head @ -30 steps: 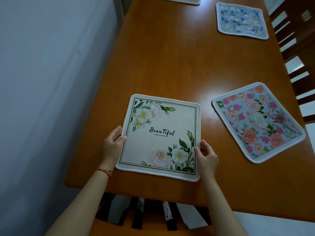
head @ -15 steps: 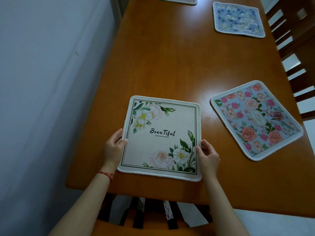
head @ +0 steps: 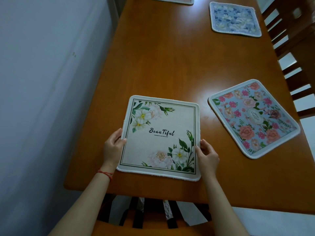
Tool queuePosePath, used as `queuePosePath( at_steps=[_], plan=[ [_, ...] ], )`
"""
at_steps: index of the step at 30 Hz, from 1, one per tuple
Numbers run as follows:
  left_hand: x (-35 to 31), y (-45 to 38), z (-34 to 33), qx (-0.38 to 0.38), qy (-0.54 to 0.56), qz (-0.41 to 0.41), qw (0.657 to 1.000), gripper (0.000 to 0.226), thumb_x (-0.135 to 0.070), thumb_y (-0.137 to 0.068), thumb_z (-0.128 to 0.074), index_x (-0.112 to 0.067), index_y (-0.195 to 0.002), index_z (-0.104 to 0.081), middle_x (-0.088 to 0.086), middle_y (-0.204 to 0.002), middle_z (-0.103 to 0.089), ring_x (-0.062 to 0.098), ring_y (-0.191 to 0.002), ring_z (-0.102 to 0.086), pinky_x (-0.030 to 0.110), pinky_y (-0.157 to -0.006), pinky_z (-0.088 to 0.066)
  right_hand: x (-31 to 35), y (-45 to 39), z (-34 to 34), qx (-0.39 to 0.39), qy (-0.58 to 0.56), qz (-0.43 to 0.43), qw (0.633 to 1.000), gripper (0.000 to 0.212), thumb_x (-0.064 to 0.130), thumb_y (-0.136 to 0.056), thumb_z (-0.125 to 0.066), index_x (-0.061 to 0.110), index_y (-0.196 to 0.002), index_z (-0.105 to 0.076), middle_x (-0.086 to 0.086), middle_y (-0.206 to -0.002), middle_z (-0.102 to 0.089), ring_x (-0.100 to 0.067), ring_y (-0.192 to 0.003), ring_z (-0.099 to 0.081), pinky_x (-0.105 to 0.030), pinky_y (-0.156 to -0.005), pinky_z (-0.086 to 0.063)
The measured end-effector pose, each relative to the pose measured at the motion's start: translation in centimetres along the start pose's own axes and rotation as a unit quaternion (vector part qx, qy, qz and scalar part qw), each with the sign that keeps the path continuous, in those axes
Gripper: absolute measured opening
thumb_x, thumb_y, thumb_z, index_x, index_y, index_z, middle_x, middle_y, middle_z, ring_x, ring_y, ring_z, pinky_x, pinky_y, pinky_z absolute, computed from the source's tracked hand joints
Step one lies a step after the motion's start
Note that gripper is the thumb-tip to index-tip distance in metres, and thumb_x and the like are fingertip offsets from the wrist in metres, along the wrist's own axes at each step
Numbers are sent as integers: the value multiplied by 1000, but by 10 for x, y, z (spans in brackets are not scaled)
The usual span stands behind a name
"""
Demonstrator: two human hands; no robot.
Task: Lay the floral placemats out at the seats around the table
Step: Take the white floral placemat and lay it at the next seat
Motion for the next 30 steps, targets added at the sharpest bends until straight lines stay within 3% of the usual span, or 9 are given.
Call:
queuePosePath(
  at_steps=[15, 20, 22, 25, 30],
  plan=[
    [-2, 2, -1, 3, -18, -4, 1000, 45, 0, -87, -52, -3, -131, -45, 11, -132, -52, 14, -114, -48, 26, -97, -40, 3, 1, 1, 7, 14, 1, 1000, 44, 17, -83, -65, 8, -125, -53, -9, -116, -63, -17, -102, -58, -29, -87, -50],
    [-6, 3, -3, -2, -29, -6, 1000, 42, -2, -88, -52, -4, -130, -47, 0, -120, -54, 11, -107, -51, 22, -91, -41, 6, 1, 2, 14, 30, 6, 999, 45, 19, -85, -63, 7, -127, -51, -10, -117, -62, -15, -101, -56, -27, -87, -48],
    [-5, 3, -4, -11, -55, -10, 998, 41, -8, -89, -54, -7, -129, -49, 1, -124, -55, 14, -111, -52, 27, -94, -44, 8, 2, 3, 19, 39, 6, 999, 46, 21, -86, -61, 6, -128, -49, -11, -120, -61, -18, -107, -56, -28, -90, -47],
    [-7, 6, -9, -3, -102, -31, 994, 41, -18, -89, -55, -12, -129, -50, 8, -134, -52, 23, -124, -47, 38, -102, -41, 14, 4, 5, 29, 63, 11, 998, 48, 23, -87, -60, 5, -130, -47, -11, -127, -57, -22, -117, -52, -36, -99, -45],
    [-26, 19, -30, 37, -187, -119, 974, 41, -24, -91, -54, -9, -129, -50, 11, -136, -50, 23, -127, -43, 31, -103, -33, 25, 10, 17, 57, 150, 46, 986, 49, 28, -89, -57, 8, -132, -45, -9, -136, -49, -21, -127, -43, -35, -105, -37]
  ],
)
Point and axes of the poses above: each hand's wrist, its own y-axis away from the middle knuckle, its own z-axis out of the back of the hand, x = y × z, the point moved 2 cm from there along -y, towards the middle knuckle
